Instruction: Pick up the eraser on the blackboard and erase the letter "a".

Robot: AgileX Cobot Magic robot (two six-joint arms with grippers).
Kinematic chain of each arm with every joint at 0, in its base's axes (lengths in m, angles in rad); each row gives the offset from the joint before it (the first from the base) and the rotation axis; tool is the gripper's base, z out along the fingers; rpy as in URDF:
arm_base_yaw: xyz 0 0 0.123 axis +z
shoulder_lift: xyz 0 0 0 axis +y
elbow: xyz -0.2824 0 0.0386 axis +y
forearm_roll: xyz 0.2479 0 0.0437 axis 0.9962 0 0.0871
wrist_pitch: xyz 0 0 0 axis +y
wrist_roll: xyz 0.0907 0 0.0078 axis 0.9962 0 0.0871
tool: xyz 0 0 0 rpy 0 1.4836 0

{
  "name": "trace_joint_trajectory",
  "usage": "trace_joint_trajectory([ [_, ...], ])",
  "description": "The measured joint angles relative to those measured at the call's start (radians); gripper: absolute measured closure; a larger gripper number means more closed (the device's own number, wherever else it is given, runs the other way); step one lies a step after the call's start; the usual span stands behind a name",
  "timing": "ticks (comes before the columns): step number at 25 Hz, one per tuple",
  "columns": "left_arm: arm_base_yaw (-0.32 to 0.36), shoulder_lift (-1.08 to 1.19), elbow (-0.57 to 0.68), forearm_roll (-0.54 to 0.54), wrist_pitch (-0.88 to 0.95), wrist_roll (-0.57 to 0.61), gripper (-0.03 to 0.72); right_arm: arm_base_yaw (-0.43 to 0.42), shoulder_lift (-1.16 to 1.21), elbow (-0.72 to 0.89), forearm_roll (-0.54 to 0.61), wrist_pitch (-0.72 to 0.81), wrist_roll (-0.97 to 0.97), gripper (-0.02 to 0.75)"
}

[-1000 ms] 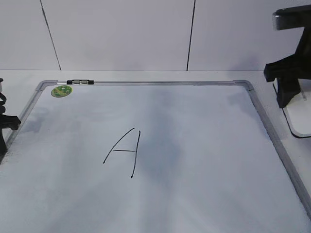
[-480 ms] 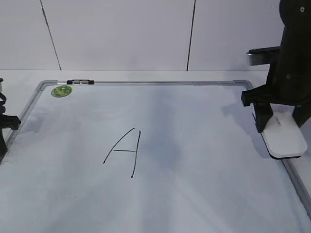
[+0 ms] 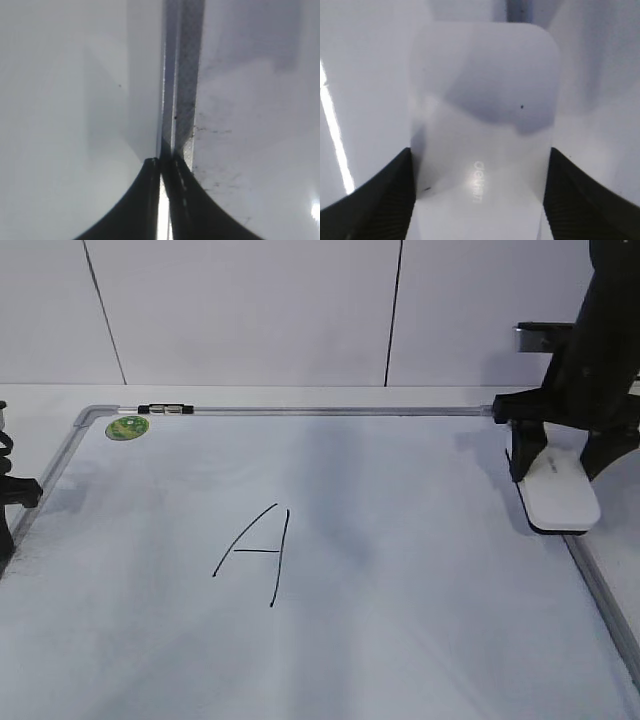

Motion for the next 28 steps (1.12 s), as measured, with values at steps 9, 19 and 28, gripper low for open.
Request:
trace_joint_trajectory([
  [9,0.0,0.0,0.0,0.0,0.0,0.0,0.674,0.0,0.066,-0.016,0.017,0.0,-0.021,0.203],
  [19,0.0,0.0,0.0,0.0,0.0,0.0,0.674,0.0,0.084,-0.015,0.017,-0.002,-0.022,0.203],
  [28,0.0,0.0,0.0,0.0,0.0,0.0,0.674,0.0,0.084,-0.015,0.017,-0.004,-0.023,0.203],
])
